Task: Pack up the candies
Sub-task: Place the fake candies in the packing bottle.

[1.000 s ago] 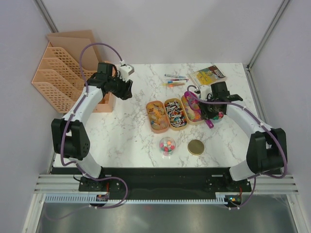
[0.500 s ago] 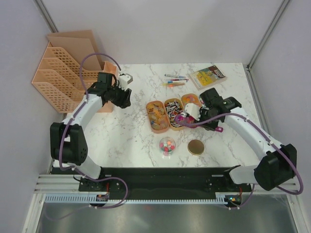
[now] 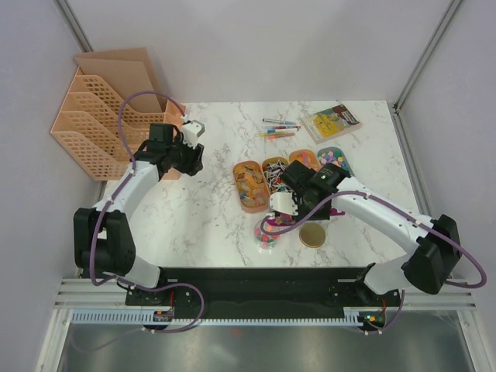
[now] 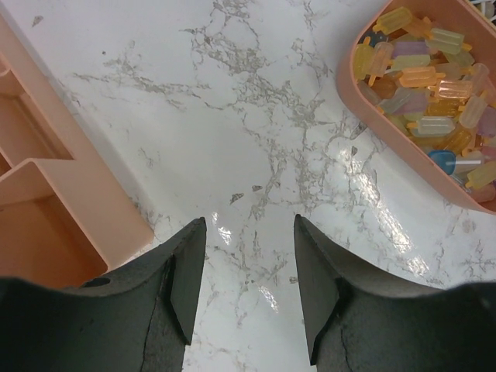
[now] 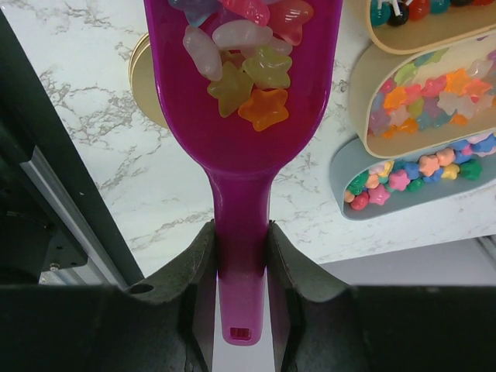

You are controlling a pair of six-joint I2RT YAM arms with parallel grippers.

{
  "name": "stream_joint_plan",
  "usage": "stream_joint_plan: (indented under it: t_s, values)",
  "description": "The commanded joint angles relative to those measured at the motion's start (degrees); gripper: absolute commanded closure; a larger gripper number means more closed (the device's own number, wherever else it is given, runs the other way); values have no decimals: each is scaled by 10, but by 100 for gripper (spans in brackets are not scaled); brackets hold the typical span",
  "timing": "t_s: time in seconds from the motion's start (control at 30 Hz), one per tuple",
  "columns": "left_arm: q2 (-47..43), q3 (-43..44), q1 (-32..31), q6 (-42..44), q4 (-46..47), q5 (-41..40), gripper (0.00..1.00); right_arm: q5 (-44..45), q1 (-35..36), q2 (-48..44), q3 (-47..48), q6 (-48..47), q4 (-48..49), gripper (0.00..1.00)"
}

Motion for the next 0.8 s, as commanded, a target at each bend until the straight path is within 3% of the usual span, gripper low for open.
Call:
stream_joint_plan:
  t_s: [0.0,0.77]
  values:
    - [-26,-17,5,-13,38,-10,43,50,34,15,32,21,-38,100]
    - [-48,-49,16,-39,83,-2,44,207,124,64,58,-1,-135,100]
